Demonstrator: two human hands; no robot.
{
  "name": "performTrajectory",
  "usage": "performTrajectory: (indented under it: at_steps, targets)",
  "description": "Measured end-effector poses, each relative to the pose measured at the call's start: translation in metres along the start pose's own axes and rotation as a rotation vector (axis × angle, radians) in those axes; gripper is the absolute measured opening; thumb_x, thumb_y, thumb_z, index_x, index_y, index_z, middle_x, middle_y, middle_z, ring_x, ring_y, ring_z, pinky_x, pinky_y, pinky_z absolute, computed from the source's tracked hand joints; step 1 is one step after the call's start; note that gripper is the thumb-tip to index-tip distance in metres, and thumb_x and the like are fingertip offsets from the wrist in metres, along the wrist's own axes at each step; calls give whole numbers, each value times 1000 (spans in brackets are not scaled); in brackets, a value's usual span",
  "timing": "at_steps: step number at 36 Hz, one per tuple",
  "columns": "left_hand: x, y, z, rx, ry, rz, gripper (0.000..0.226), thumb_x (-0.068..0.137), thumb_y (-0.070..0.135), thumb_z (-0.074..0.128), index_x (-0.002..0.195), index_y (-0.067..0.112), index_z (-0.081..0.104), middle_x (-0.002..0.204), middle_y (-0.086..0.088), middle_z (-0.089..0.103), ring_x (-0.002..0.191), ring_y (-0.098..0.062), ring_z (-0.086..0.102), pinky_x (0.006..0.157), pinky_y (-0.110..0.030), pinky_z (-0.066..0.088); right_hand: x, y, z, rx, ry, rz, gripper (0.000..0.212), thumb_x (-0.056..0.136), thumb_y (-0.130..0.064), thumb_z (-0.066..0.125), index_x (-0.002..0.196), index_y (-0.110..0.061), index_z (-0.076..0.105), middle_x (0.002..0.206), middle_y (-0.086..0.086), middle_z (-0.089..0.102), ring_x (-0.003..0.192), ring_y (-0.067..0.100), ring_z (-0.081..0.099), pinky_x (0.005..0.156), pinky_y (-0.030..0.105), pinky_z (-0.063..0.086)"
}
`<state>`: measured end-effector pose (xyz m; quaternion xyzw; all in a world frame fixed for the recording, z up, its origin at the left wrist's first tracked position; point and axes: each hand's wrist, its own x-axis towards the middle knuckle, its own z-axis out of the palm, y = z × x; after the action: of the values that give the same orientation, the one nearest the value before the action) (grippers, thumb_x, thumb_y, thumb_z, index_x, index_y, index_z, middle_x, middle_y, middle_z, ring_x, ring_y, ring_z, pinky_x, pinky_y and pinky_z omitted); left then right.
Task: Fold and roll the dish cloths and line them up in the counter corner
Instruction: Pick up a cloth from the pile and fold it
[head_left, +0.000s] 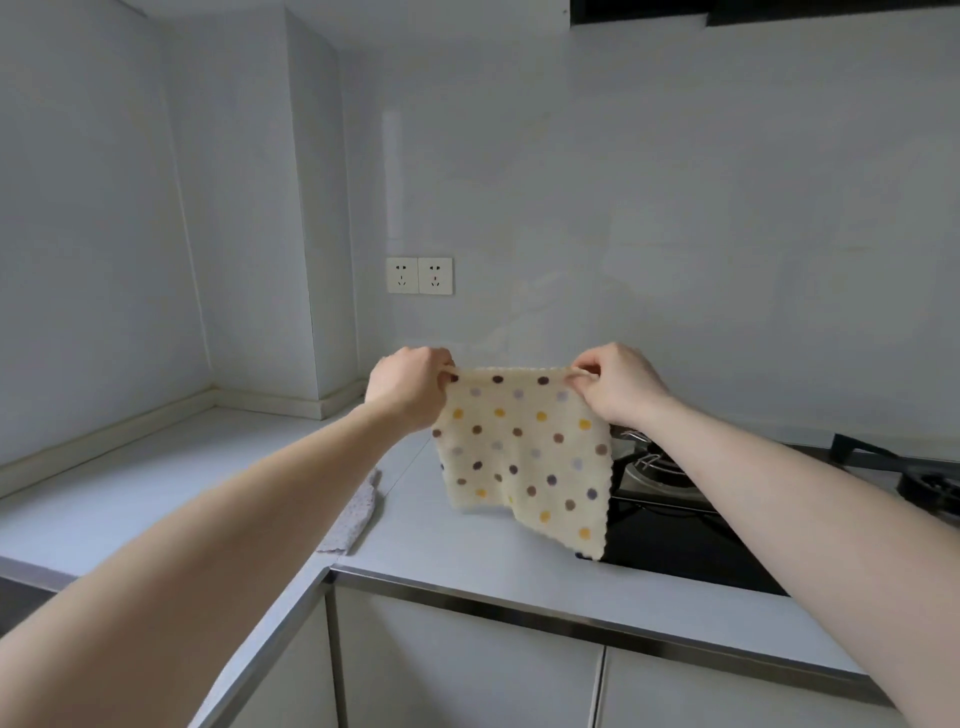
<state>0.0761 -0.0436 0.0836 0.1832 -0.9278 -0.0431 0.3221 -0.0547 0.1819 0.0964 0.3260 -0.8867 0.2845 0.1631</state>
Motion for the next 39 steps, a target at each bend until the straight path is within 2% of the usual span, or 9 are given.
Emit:
performTrajectory:
  at_steps: [5, 8, 12, 15, 18, 21, 27, 36, 39]
  targets:
    - [-17, -2, -20, -179, 146, 31, 16, 98, 32, 57, 100, 31, 73, 89, 5, 72, 82, -26, 60, 67, -33, 46, -20, 5, -17, 121, 159, -57, 11, 93, -29, 65, 91, -28, 76, 87, -11, 74, 89, 17, 64, 73, 27, 47]
    - [-47, -6, -22, -219, 85, 86, 11, 97, 34, 62, 97, 31, 72, 84, 8, 69, 76, -20, 53, 65, -31, 43, -49, 13, -19, 167, 111, -73, 8, 92, -30, 69, 88, -30, 76, 85, -13, 73, 89, 14, 64, 74, 27, 49]
    - [-91, -14, -19, -224, -149, 150, 11, 97, 38, 63, 97, 31, 71, 94, 12, 73, 88, -15, 67, 72, -27, 50, -90, 34, -8, 148, -75, -76, 7, 91, -28, 71, 92, -33, 77, 90, -20, 72, 90, 6, 61, 71, 13, 41]
    - [-122, -14, -16, -106, -390, 206, 18, 100, 44, 57, 103, 33, 70, 96, 20, 69, 83, 1, 58, 64, -5, 29, -118, 53, 12, 90, -244, -73, 15, 92, -24, 69, 91, -38, 75, 91, -22, 70, 87, 2, 61, 72, 9, 40]
    - [-142, -19, -3, -137, -593, 212, 19, 99, 42, 59, 99, 27, 70, 94, 15, 71, 88, -5, 64, 75, -18, 47, -139, 70, 34, 61, -364, -27, 12, 90, -31, 69, 86, -41, 74, 85, -12, 73, 79, 14, 65, 75, 29, 52]
    - [-150, -23, 11, -123, -675, 170, 19, 96, 39, 59, 96, 23, 69, 91, 7, 71, 85, -14, 65, 77, -28, 51, -151, 76, 45, 82, -375, 0, 9, 88, -33, 69, 88, -42, 74, 82, -9, 72, 76, 12, 64, 73, 29, 52]
    - [-140, -27, 32, -140, -641, 93, 33, 95, 31, 54, 64, 27, 44, 67, 9, 51, 64, -13, 44, 59, -28, 35, -135, 80, 55, 154, -316, 63, 12, 91, -25, 69, 95, -36, 73, 82, -12, 74, 78, 8, 68, 74, 27, 54]
    - [-110, -29, 66, -158, -558, -129, 21, 95, 32, 48, 86, 18, 60, 89, 0, 67, 82, -25, 61, 67, -33, 47, -85, 61, 78, 198, -180, 198, 11, 90, -20, 66, 99, -26, 69, 68, -13, 71, 76, 3, 63, 64, 24, 47]
    - [-105, -28, 77, -131, -563, -190, 17, 94, 31, 47, 82, 23, 55, 90, 0, 64, 80, -21, 57, 63, -30, 43, -73, 60, 88, 156, -173, 221, 15, 90, -21, 67, 105, -25, 67, 65, -12, 69, 77, 5, 59, 60, 23, 40]
